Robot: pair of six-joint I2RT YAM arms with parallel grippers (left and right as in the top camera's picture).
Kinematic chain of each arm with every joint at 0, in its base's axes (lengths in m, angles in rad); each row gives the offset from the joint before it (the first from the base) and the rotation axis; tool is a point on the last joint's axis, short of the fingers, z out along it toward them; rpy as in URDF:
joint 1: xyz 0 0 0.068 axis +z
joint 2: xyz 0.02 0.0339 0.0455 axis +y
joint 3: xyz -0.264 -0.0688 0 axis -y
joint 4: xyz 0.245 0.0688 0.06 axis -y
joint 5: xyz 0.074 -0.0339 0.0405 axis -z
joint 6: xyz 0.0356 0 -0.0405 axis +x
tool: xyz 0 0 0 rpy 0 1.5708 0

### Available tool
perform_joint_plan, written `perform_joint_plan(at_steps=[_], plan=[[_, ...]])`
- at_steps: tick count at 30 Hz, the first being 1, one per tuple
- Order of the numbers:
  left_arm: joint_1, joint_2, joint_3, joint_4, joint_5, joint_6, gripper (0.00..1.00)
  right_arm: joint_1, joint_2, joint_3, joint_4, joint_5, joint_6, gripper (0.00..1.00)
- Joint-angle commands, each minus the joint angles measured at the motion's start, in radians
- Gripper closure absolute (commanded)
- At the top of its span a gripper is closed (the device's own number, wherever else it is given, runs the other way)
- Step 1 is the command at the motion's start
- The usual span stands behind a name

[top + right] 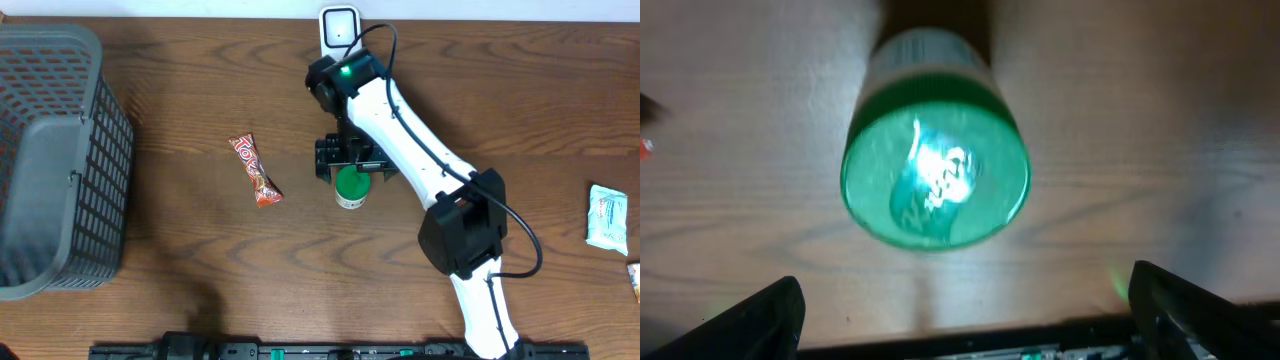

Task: Scan the item barcode
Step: 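Lower the right gripper around the jar and close on it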

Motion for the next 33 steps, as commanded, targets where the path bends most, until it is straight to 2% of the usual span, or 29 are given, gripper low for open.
perform_joint_plan(at_steps=[1,13,17,21,25,27,30,33], plan=[[0.004,-0.010,-0.004,0.000,-0.002,-0.009,0.02,0.030,-0.150,0.014,-0.007,0.039,0.032,0.01],[0.004,-0.009,-0.004,-0.004,-0.002,-0.009,0.02,0.153,-0.650,-0.059,-0.005,0.351,0.060,0.01],[0.004,-0.010,-0.004,-0.003,-0.002,-0.010,0.02,0.162,-0.735,-0.210,0.032,0.402,0.135,0.01],[0.004,-0.009,-0.004,-0.003,-0.002,-0.010,0.02,0.161,-0.752,-0.483,0.175,0.494,0.192,0.01],[0.004,-0.009,-0.004,-0.003,-0.002,-0.010,0.02,0.158,-0.723,-0.667,0.385,0.433,0.187,0.01],[0.004,-0.010,-0.004,-0.003,-0.002,-0.010,0.02,0.148,-0.710,-0.677,0.443,0.372,0.187,0.01],[0.004,-0.009,-0.004,-0.003,-0.002,-0.010,0.02,0.108,-0.702,-0.677,0.563,0.223,0.110,0.01],[0.004,-0.010,-0.004,-0.003,-0.002,-0.010,0.02,0.065,-0.682,-0.676,0.637,0.106,0.125,0.01]])
